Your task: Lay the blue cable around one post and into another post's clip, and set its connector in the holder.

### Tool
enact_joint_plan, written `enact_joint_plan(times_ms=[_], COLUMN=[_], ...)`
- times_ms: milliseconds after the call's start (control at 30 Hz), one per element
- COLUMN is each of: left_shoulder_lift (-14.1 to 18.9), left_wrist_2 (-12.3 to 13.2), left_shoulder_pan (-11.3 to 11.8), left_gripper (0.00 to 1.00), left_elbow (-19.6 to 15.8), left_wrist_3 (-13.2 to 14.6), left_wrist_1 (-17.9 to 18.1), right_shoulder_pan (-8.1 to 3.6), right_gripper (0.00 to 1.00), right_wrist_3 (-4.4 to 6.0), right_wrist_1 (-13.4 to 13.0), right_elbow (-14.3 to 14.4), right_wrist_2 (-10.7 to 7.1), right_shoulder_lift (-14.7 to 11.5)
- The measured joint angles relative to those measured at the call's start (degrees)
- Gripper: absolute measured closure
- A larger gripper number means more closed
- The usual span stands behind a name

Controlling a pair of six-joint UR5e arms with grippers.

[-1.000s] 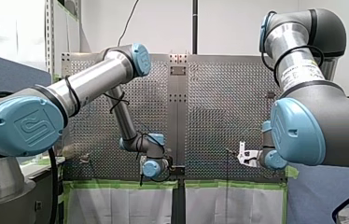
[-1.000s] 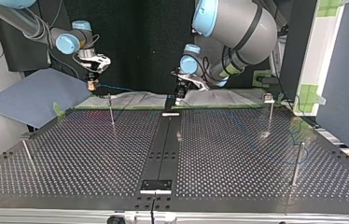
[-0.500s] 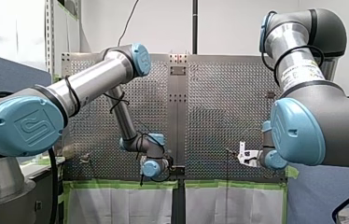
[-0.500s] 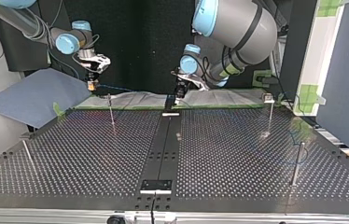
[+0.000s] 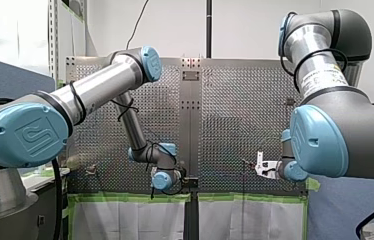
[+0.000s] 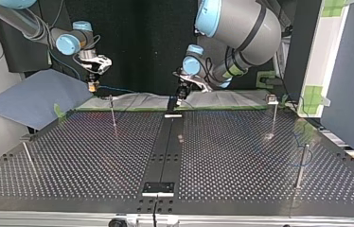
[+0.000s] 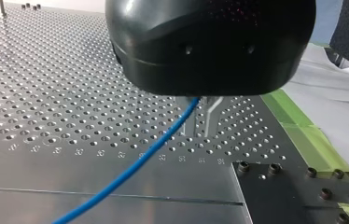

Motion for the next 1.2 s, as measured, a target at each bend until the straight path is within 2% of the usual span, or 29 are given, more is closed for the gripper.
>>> enact_joint_plan(times_ms=[333, 633, 1000, 1200], left_shoulder_lift=[0.02, 0.02, 0.02, 0.02], left_wrist_2=[0.04, 0.19, 4.66, 5.49], left_shoulder_pan=[0.06, 0.12, -0.09, -0.10], left_gripper=[0.73, 0.73, 0.71, 0.71], left_elbow=[0.00, 0.00, 0.00, 0.00], left_wrist_3=[-0.12, -0.06, 0.56, 0.60], left_wrist_1=[0.01, 0.01, 0.01, 0.00], right_shoulder_pan=[-0.31, -0.38, -0.56, -0.60], right_gripper=[1.00, 1.00, 1.00, 1.00], right_wrist_3=[-0.02, -0.16, -0.10, -0.08], right_wrist_1=[-0.18, -0.44, -1.63, -1.68], right_elbow=[-0.01, -0.08, -0.14, -0.17], right_wrist_2=[1.14, 1.32, 1.93, 1.96], right_shoulder_lift=[-0.02, -0.01, 0.00, 0.00])
